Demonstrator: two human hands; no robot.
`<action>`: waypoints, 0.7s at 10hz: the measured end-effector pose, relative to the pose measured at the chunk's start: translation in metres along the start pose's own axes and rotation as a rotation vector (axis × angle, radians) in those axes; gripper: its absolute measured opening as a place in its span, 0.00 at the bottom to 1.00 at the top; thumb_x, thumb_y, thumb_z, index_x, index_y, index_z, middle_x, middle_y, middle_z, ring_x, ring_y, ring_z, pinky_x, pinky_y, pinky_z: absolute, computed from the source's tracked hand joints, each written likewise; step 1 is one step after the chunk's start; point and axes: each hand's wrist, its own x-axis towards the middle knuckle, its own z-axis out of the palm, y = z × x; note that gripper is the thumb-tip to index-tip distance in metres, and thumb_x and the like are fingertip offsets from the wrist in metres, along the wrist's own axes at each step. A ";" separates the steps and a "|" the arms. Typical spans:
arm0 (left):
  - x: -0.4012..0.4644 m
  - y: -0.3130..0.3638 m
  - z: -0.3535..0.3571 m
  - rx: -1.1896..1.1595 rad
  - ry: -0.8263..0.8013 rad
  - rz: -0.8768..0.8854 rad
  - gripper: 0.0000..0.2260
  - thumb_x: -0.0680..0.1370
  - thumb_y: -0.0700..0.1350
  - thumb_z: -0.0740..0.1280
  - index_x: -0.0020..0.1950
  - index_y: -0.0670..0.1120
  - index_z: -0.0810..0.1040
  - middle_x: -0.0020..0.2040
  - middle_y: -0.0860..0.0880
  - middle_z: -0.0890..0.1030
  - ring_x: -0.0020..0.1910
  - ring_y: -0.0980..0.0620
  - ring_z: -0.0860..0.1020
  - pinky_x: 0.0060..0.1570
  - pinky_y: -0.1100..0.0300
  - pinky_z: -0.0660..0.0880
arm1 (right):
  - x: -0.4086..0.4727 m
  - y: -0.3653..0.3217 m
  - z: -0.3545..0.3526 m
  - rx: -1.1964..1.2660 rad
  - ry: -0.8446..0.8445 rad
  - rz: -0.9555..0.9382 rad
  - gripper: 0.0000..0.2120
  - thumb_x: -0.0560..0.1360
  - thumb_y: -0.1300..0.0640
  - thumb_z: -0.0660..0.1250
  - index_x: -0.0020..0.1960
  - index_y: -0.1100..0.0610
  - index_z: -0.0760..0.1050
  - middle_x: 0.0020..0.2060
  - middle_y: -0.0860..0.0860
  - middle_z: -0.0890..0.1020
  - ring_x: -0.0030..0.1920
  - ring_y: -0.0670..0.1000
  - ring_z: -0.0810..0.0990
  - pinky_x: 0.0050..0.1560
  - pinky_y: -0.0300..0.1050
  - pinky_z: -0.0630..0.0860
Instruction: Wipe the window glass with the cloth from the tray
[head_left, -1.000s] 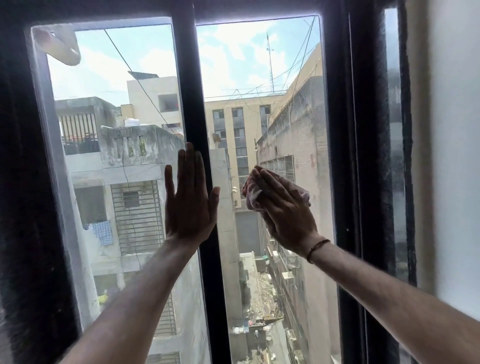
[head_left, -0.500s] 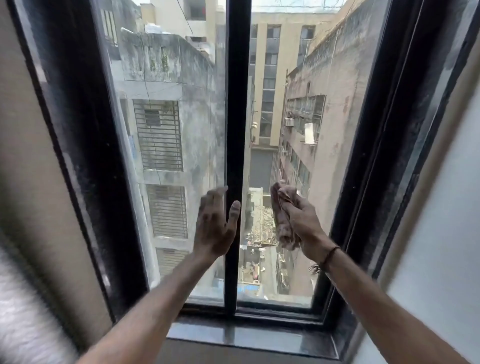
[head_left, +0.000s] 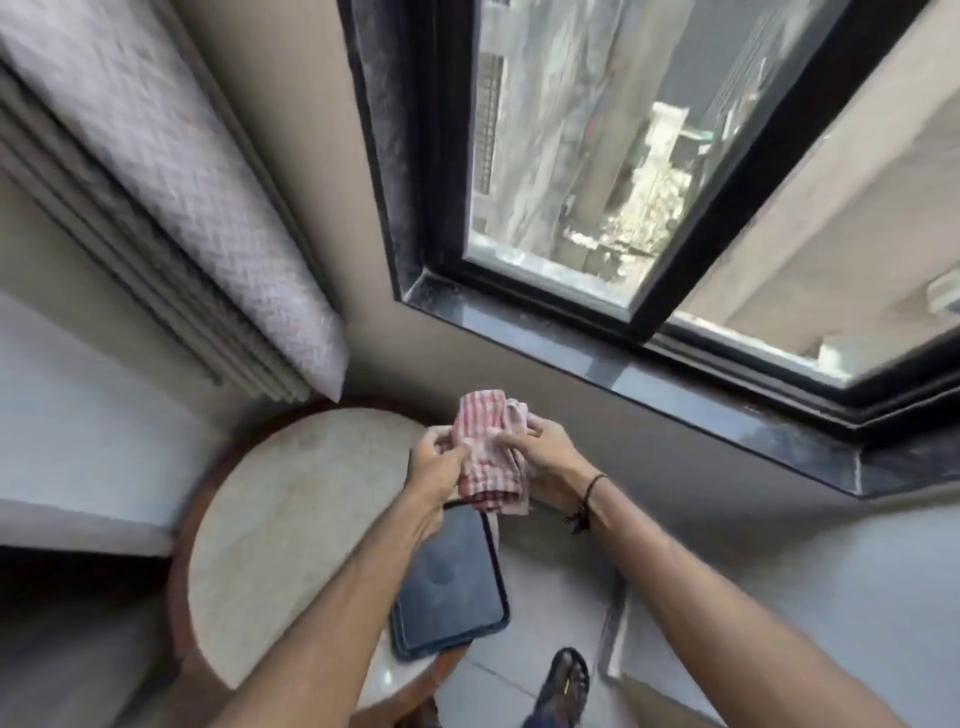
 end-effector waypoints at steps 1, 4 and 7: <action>0.015 -0.066 -0.027 0.050 0.083 -0.117 0.10 0.80 0.33 0.66 0.49 0.48 0.77 0.46 0.48 0.82 0.42 0.53 0.81 0.34 0.67 0.78 | 0.030 0.071 0.021 -0.153 0.040 0.083 0.17 0.76 0.70 0.75 0.65 0.68 0.82 0.63 0.67 0.85 0.54 0.57 0.84 0.67 0.60 0.82; 0.064 -0.240 -0.049 0.133 0.314 -0.400 0.11 0.80 0.32 0.63 0.59 0.43 0.78 0.43 0.50 0.81 0.39 0.56 0.79 0.26 0.68 0.75 | 0.102 0.251 0.050 -0.464 0.048 0.290 0.11 0.74 0.64 0.78 0.56 0.59 0.86 0.47 0.51 0.85 0.47 0.51 0.82 0.44 0.39 0.80; 0.038 -0.199 -0.058 0.334 0.375 -0.278 0.14 0.81 0.35 0.63 0.64 0.42 0.81 0.62 0.42 0.85 0.54 0.49 0.79 0.52 0.59 0.74 | 0.087 0.189 0.010 -0.980 -0.069 0.126 0.21 0.78 0.44 0.70 0.62 0.58 0.80 0.61 0.58 0.85 0.57 0.60 0.82 0.60 0.51 0.79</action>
